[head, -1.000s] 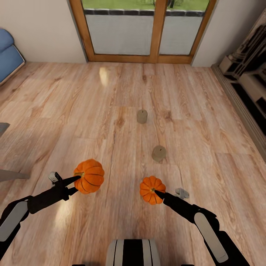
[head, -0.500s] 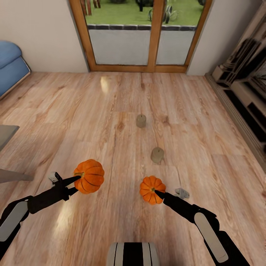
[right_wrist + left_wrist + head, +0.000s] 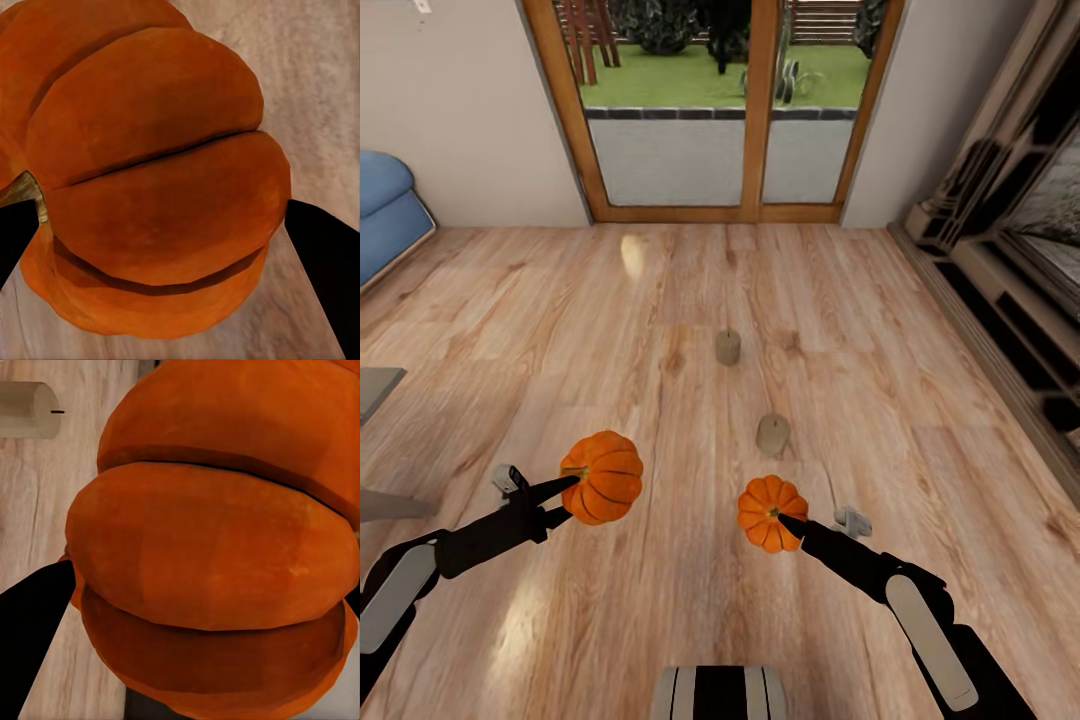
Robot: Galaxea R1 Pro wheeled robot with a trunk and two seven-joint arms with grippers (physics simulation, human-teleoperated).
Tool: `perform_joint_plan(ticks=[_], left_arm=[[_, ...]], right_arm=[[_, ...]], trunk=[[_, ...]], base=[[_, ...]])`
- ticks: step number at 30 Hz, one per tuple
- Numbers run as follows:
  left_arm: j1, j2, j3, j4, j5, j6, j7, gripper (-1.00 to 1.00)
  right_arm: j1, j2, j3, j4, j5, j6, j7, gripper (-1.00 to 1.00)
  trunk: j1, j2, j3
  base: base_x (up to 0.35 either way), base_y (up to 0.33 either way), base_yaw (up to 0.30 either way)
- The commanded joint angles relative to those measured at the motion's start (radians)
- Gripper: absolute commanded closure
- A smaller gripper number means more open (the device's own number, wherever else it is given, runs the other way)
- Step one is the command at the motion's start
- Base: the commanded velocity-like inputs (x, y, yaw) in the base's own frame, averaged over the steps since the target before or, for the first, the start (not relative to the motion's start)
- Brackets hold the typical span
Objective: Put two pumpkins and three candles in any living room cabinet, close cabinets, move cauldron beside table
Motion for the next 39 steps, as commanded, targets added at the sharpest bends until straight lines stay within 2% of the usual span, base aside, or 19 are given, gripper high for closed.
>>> perform_joint_plan(ticks=[1,3,19,34,39], left_arm=[[0.000,0.000,0.000,0.000,-0.003,0.002,-0.001,1.00],[0.000,0.000,0.000,0.002,-0.003,0.002,-0.001,1.00],[0.000,0.000,-0.002,0.007,-0.002,0.002,-0.001,1.00],[0.000,-0.004,-0.006,0.007,-0.004,0.002,0.002,1.00],[-0.001,-0.004,-0.023,0.007,-0.005,0.002,0.005,1.00]], right_arm=[[0.000,-0.001,0.001,0.000,-0.002,0.003,0.000,1.00],[0.000,-0.001,0.001,0.001,-0.003,0.003,0.000,1.00],[0.000,0.000,0.001,0.011,-0.003,0.003,0.000,1.00],[0.000,0.000,0.001,0.009,-0.003,0.003,0.000,1.00],[0.000,-0.001,0.001,0.006,-0.003,0.003,0.000,1.00]], trunk=[[-0.001,0.000,0.004],[-0.001,0.001,0.012],[-0.001,0.001,0.023],[-0.008,0.004,0.092],[-0.010,0.005,0.115]], base=[[0.000,0.000,-0.092],[0.000,0.000,-0.168],[0.000,0.000,-0.259],[0.000,0.000,-0.269],[0.000,0.000,-0.269]])
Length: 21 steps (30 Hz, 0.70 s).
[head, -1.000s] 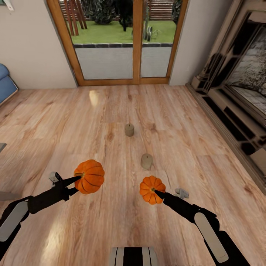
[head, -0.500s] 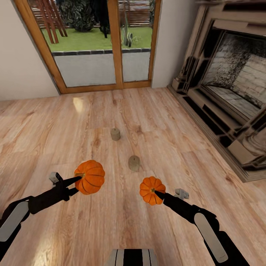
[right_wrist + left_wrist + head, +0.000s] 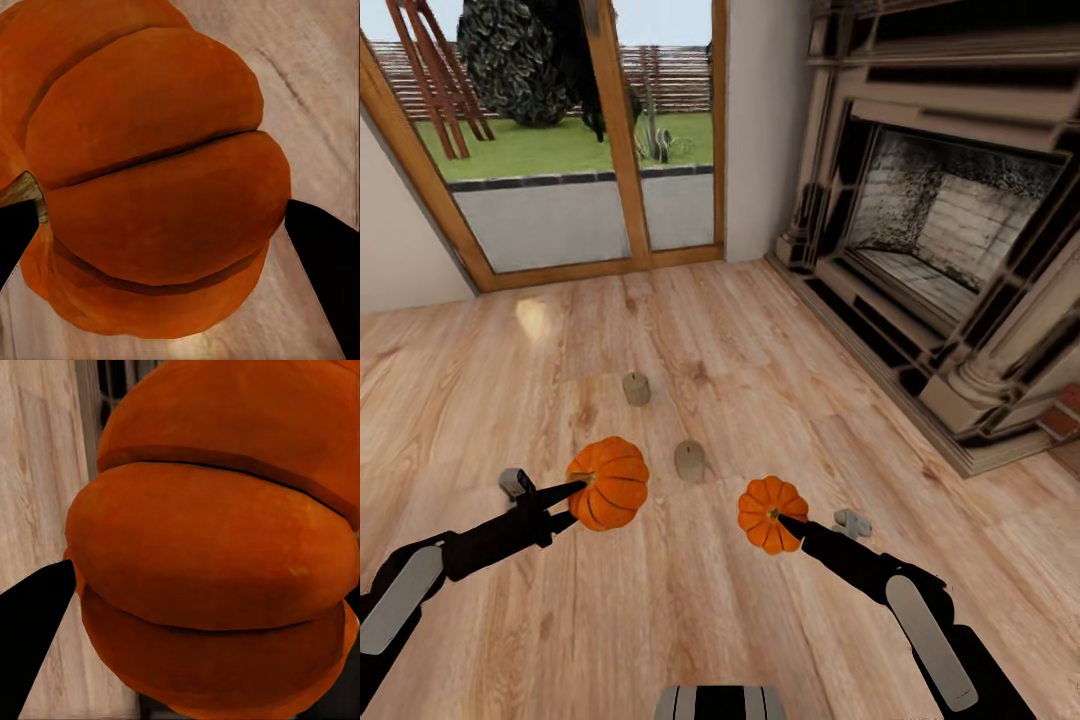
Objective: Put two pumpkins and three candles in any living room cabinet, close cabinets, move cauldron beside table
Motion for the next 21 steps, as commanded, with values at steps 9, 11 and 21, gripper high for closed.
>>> perform_joint_plan(ticks=[9,11,21], left_arm=[[0.000,0.000,-0.003,0.001,0.009,0.008,-0.001,1.00],[0.000,0.000,-0.003,0.001,0.009,0.008,-0.001,1.00],[-0.001,0.000,-0.003,0.008,0.011,0.008,-0.004,1.00]], right_arm=[[-0.001,-0.002,0.000,-0.004,-0.002,0.003,0.000,1.00],[-0.001,-0.002,0.000,-0.005,-0.002,0.003,0.000,1.00],[-0.001,-0.002,0.000,-0.005,-0.002,0.003,0.007,1.00]], trunk=[[-0.004,0.002,0.041],[-0.005,0.002,0.050],[-0.009,0.004,0.092]], base=[[0.000,0.000,-0.269],[0.000,0.000,-0.269],[0.000,0.000,-0.269]])
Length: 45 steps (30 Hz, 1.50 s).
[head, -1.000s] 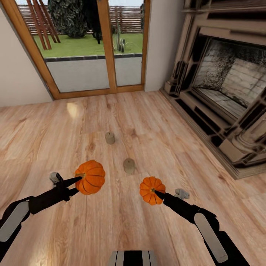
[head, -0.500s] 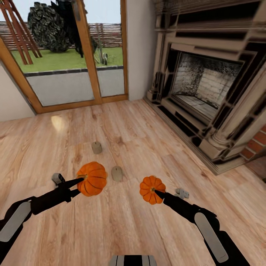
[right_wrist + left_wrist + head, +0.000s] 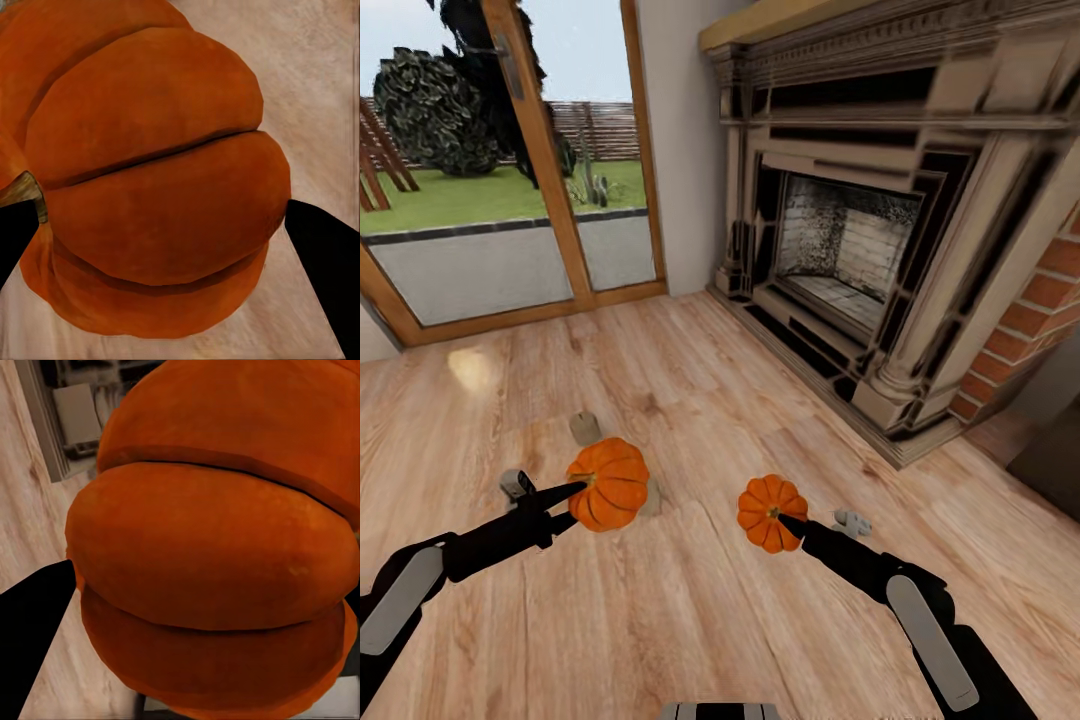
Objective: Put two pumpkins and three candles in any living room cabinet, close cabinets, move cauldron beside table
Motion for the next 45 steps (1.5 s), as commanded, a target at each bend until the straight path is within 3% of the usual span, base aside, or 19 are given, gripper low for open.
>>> perform_joint_plan(ticks=[1,24,27,30,38,45], left_arm=[[0.000,0.000,0.001,0.000,0.007,0.006,-0.002,1.00],[0.001,0.002,0.011,0.001,0.009,0.005,-0.005,1.00],[0.001,0.003,0.010,0.001,0.034,0.005,-0.005,1.00],[0.001,0.002,0.007,0.001,0.054,0.005,-0.004,1.00],[0.001,0.002,0.000,0.001,0.060,0.004,-0.003,1.00],[0.001,0.003,0.007,0.001,0.060,0.004,-0.003,1.00]], right_arm=[[-0.001,-0.001,0.001,-0.001,-0.003,0.003,0.000,1.00],[-0.001,-0.001,0.001,0.000,-0.003,0.003,0.015,1.00],[-0.001,-0.001,0.001,0.003,-0.003,0.003,0.015,1.00],[-0.001,-0.001,0.001,0.003,-0.003,0.003,0.015,1.00],[-0.001,0.000,0.001,0.003,-0.003,0.003,0.015,1.00],[-0.001,-0.001,0.001,-0.003,-0.002,0.003,0.015,1.00]], trunk=[[0.000,0.000,0.000],[0.000,0.000,0.017],[0.000,0.000,0.019],[-0.002,0.000,0.033],[-0.005,0.002,0.070],[-0.005,0.002,0.073]], base=[[0.000,0.000,-0.269],[-0.038,0.000,-0.269],[-0.002,0.000,-0.269],[0.000,0.000,-0.269],[0.000,0.000,-0.269],[0.000,0.000,-0.133]])
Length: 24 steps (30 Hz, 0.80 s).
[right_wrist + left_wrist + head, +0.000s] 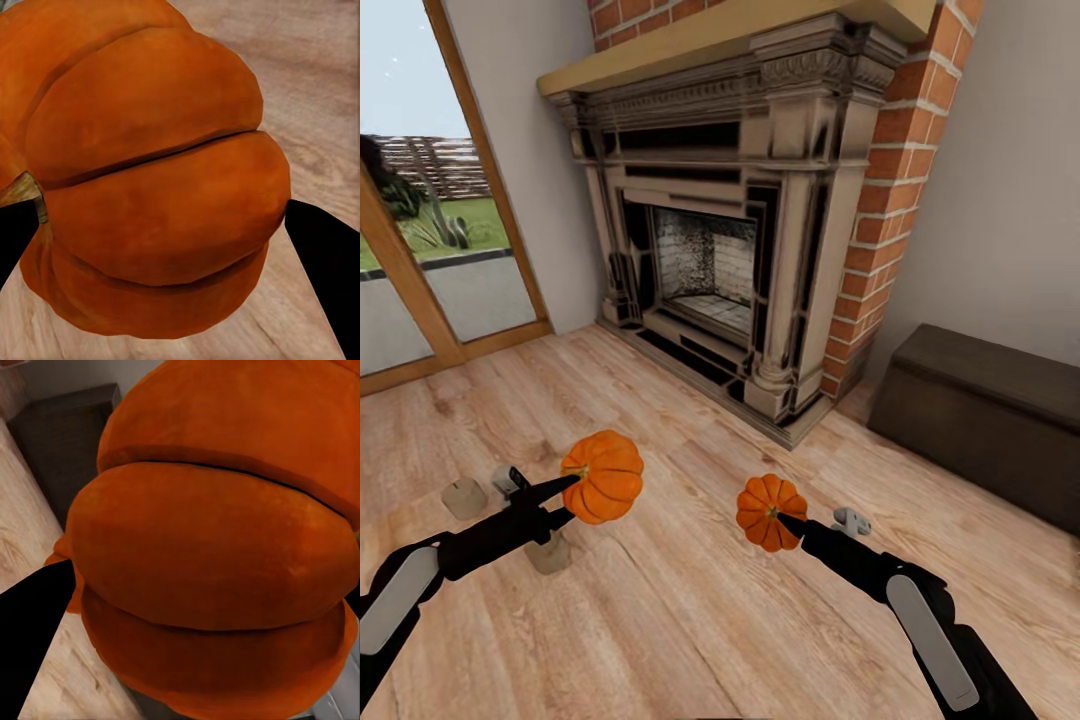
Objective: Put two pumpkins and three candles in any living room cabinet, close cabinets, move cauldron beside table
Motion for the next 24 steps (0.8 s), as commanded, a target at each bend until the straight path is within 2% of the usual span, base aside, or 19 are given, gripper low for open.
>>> perform_joint_plan(ticks=[1,12,24], left_arm=[[0.000,0.000,0.002,0.000,0.000,0.003,-0.001,1.00],[0.000,0.000,0.002,0.000,-0.002,0.002,0.000,1.00],[0.000,0.000,0.001,0.001,-0.005,0.001,0.002,1.00]], right_arm=[[0.000,0.000,0.000,-0.001,-0.001,0.003,0.002,1.00],[0.000,-0.001,0.000,-0.003,-0.004,0.002,0.002,1.00],[0.000,-0.003,-0.001,-0.006,-0.014,0.001,0.002,1.00]], trunk=[[0.000,0.000,-0.001],[0.000,0.000,0.000],[0.000,0.000,0.012]], base=[[0.000,0.000,-0.018],[0.000,0.000,-0.012],[0.000,0.000,-0.205]])
